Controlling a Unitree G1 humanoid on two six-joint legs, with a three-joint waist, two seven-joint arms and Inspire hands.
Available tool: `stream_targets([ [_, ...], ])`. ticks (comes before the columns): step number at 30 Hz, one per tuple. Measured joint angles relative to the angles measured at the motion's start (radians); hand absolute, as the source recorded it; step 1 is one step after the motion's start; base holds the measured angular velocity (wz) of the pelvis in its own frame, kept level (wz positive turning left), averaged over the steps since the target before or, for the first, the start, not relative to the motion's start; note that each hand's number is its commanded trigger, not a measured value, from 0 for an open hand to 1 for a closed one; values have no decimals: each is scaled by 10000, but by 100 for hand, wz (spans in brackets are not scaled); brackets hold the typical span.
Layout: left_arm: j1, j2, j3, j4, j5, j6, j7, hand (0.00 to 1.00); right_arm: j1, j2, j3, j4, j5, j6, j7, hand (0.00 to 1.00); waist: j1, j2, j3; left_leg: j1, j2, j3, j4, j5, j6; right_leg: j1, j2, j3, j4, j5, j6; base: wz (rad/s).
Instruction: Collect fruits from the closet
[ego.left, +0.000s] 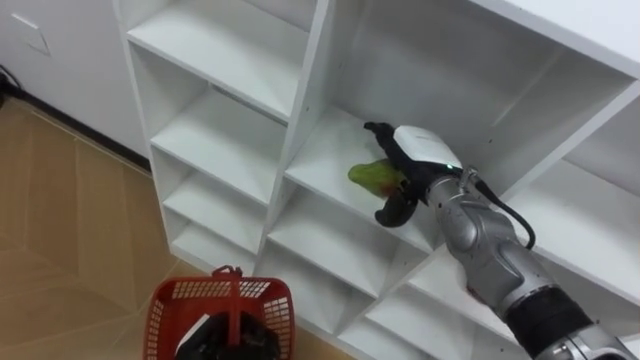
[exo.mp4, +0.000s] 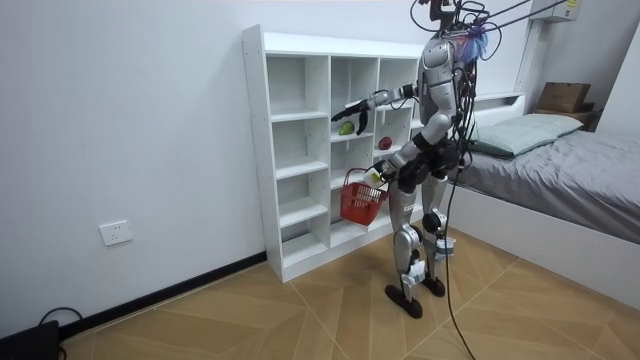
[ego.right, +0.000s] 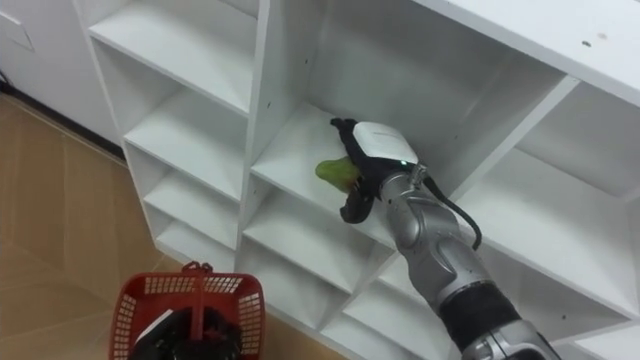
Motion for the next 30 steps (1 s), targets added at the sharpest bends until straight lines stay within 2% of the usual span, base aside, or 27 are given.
stream_targets([
  [1, 71, 22, 2, -136, 4, 57, 0, 100, 0, 0, 2, 8, -5, -1, 0, 100, 0, -14, -10, -8, 1, -3, -2, 0, 0, -1, 2, -1, -2, 0, 0, 0],
  [8, 110, 63, 3, -178, 5, 128, -11, 100, 1, 1, 162, 256, -3, 2, -55, 100, 11, 7, -1, -11, -73, -26, 6, 0, -1, 39, 0, 1, -6, 0, 0, 0],
  [16, 128, 134, 21, -176, 0, 231, -154, 100, 5, 10, 292, 407, 297, -2, -95, 100, 20, -30, -47, 16, -105, -39, 24, 5, 3, 57, -11, 12, -15, 0, 0, 0],
  [30, 269, 257, 22, -171, -13, 259, -179, 100, 6, 9, 293, 447, 759, -13, -101, 100, -37, 19, -22, 3, -124, -55, 44, 6, 4, 85, -20, -29, -17, 0, 0, 0],
])
